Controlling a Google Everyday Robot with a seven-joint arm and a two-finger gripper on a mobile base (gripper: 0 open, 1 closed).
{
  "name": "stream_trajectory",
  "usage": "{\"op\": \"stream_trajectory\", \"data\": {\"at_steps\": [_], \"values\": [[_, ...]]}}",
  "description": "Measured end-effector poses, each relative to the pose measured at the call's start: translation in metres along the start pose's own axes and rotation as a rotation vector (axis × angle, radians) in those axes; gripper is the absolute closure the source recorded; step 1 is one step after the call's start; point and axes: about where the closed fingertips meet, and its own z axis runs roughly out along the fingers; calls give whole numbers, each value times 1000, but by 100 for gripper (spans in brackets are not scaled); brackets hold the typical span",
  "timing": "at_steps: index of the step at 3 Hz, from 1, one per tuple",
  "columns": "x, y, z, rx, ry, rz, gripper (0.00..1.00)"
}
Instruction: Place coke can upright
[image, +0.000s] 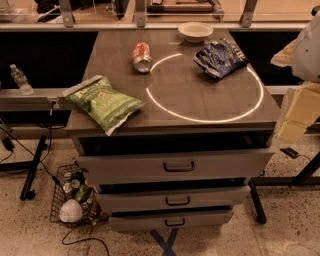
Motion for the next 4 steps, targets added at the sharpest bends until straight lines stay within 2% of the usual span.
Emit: {"op": "stream_trajectory", "data": {"at_steps": [1,2,3,4], "values": [[-3,-1,1,-1,-2,-4,0],[-63,-23,34,-19,-55,-93,0],[-134,-54,64,3,-124,-116,0],[-215,-89,79,61,-210,-140,0]]}}
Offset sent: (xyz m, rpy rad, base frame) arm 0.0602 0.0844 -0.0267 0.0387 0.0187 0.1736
